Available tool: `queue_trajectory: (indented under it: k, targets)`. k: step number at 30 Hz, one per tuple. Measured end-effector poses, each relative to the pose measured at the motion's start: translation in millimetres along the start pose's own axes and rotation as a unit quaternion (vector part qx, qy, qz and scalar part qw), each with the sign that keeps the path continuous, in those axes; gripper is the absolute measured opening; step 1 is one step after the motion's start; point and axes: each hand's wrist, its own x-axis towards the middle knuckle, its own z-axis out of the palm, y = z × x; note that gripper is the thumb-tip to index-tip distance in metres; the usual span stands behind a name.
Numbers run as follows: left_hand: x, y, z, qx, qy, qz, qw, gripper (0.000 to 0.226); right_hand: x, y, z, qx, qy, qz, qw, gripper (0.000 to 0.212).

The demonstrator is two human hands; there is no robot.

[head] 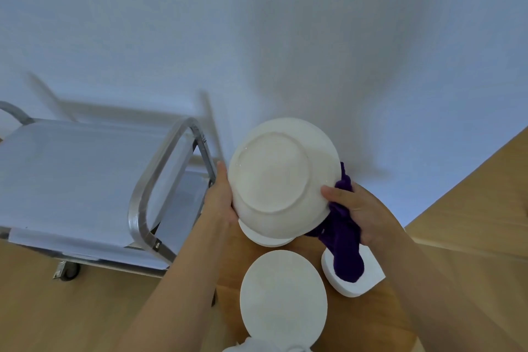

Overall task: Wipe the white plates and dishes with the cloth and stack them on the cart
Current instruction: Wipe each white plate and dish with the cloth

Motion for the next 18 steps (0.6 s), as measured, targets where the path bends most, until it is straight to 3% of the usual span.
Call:
queue_trajectory:
  k: [3, 5, 7, 9, 11, 13, 15, 17, 18]
  targets:
    - [-2.7, 4.9, -4.0, 0.029, 0.059, 0.058, 0.996, 0.040, 1.7, 1.3, -5.3, -0.091, 0.109, 0.018, 0.990, 0.044]
    - [-1.9, 11.6, -4.9, 0.080, 0.082, 0.122, 0.986, 0.043, 7.5, -0.6, -7.7, -0.122, 0.255, -0.013, 0.959, 0.040]
    - [-3.7, 16.9, -2.8, 0.116, 0.088, 0.173, 0.974, 0.045, 12.9, -11.6, -0.4, -0.121, 0.334, -0.095, 0.930, 0.029]
    - [-8.8, 17.2, 3.1, 0.149, 0.096, 0.214, 0.960, 0.048, 19.7, -28.9, 19.1, -0.096, 0.317, -0.174, 0.927, 0.023]
    - [-16.7, 14.8, 12.4, 0.189, 0.087, 0.259, 0.943, 0.051, 30.2, -44.5, 50.3, -0.065, 0.245, -0.233, 0.939, 0.020]
    - [-26.9, 13.6, 24.0, 0.241, 0.068, 0.313, 0.916, 0.053, 40.2, -49.3, 83.3, -0.148, 0.182, -0.308, 0.922, 0.014]
    - [-37.7, 15.8, 33.6, 0.278, 0.050, 0.368, 0.886, 0.056, 50.9, -41.4, 102.4, -0.388, 0.170, -0.372, 0.826, 0.031]
    - [-44.6, 17.9, 36.0, 0.282, 0.033, 0.405, 0.869, 0.059, 61.4, -33.2, 106.2, -0.587, 0.142, -0.355, 0.713, 0.041]
    - [-47.2, 18.9, 34.9, 0.280, 0.032, 0.418, 0.864, 0.060, 65.2, -31.8, 105.7, -0.642, 0.128, -0.339, 0.676, 0.043]
